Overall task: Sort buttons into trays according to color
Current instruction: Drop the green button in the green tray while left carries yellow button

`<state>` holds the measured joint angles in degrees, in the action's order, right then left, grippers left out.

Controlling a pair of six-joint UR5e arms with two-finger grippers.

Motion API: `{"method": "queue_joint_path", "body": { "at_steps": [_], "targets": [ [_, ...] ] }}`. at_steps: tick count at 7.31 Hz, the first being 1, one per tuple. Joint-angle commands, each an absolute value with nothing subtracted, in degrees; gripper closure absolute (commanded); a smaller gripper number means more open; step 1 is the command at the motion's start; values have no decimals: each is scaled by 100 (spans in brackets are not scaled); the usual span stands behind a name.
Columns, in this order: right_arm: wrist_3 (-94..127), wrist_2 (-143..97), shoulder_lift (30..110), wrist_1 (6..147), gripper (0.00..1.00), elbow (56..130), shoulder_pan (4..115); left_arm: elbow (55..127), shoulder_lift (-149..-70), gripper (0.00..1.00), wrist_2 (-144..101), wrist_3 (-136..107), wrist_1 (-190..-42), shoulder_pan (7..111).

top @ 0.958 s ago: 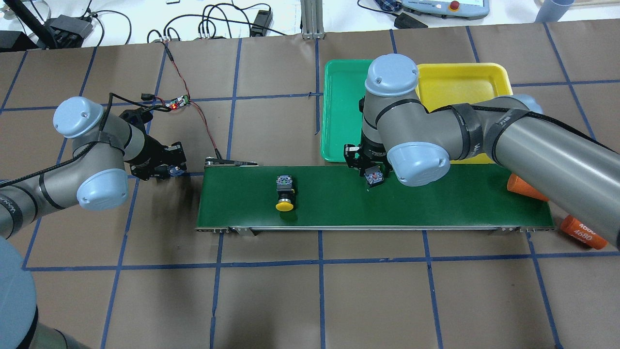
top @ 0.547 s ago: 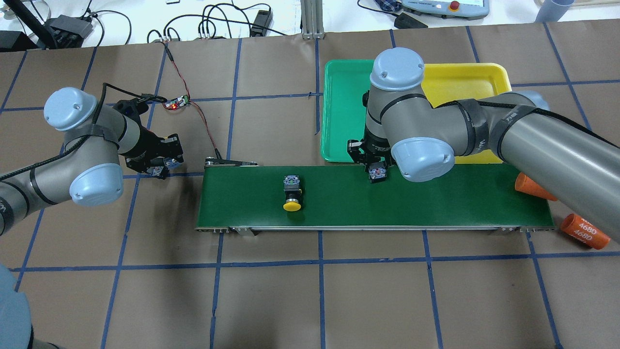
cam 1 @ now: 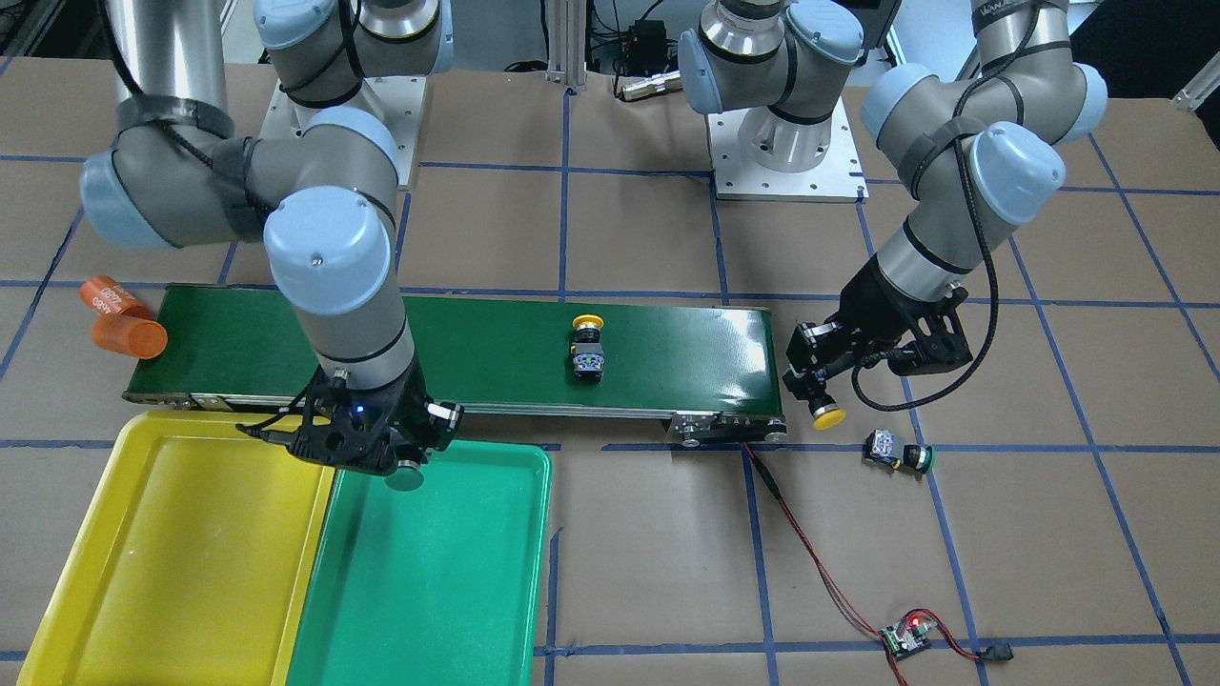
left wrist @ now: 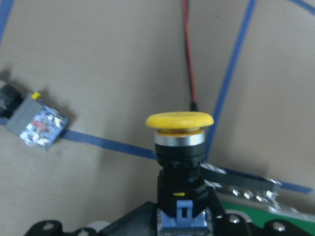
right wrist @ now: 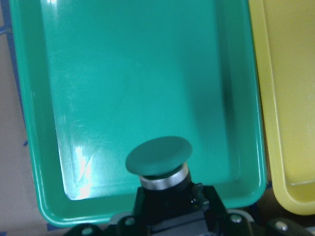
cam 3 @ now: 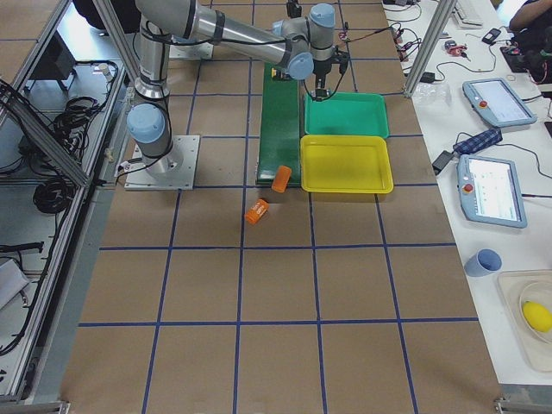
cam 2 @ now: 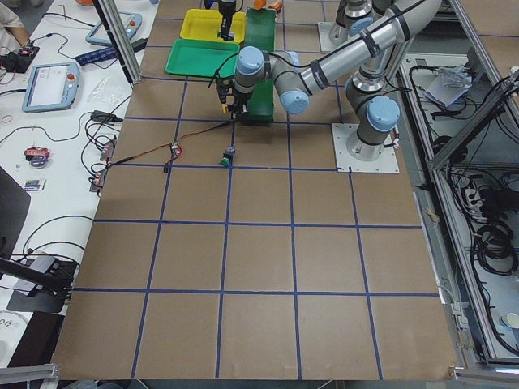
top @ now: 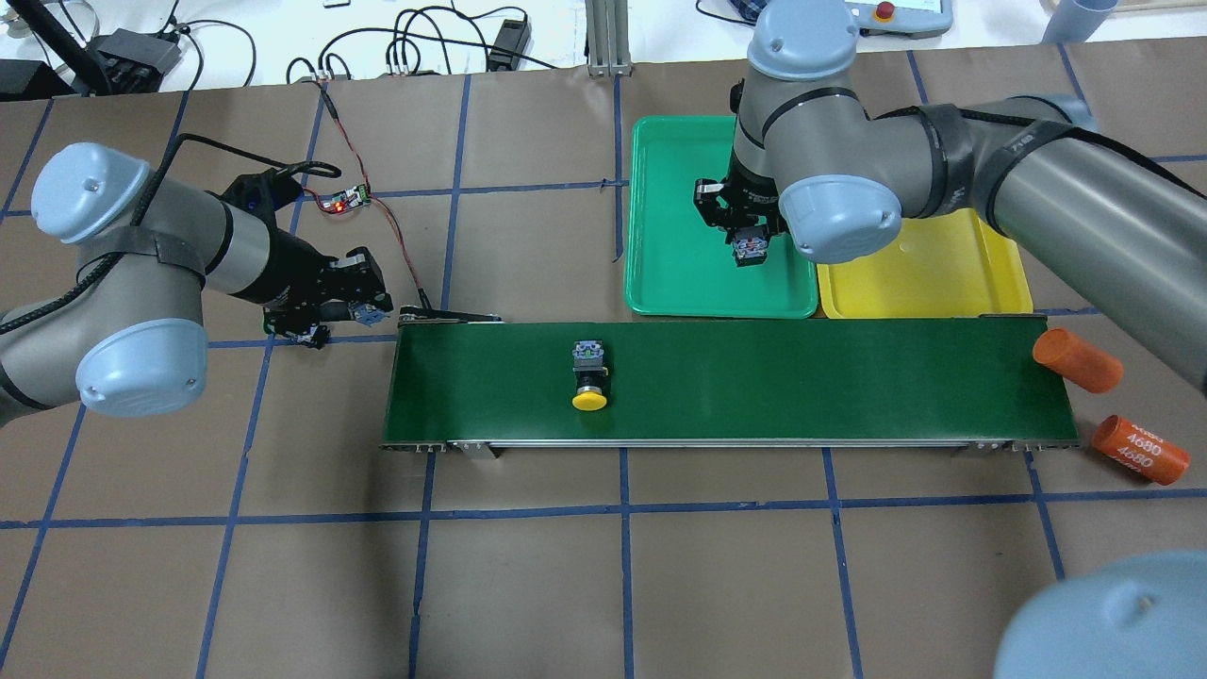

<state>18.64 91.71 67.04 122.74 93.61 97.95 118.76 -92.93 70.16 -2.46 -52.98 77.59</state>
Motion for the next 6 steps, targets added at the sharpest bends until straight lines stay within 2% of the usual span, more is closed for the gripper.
{"method": "queue_joint_path", "body": {
  "at_steps": [1,2,3,4,5,6],
  "targets": [
    [1889,9176,6015,12471,100,8905,9738,12136,-9035,70,7005,-237,-5406,8522],
    [1881,9176,5838,12602,100,8877,9738,12312,-9026,68,6987,-203,-5379,8604],
    [1872,9167,5697,12856,71,8894,9738,12453,-9044,68,6979,-185,-5344,8604],
    [1881,9193,5547,12867,20,8903,9730,12489,-9096,67,6979,-193,-5344,8604],
    [1881,9202,5546,12885,0,8938,9695,12489,-9210,65,6979,-159,-5344,8604],
    [1881,9202,5572,12867,0,8947,9677,12498,-9281,55,6987,-167,-5335,8604]
  ]
}}
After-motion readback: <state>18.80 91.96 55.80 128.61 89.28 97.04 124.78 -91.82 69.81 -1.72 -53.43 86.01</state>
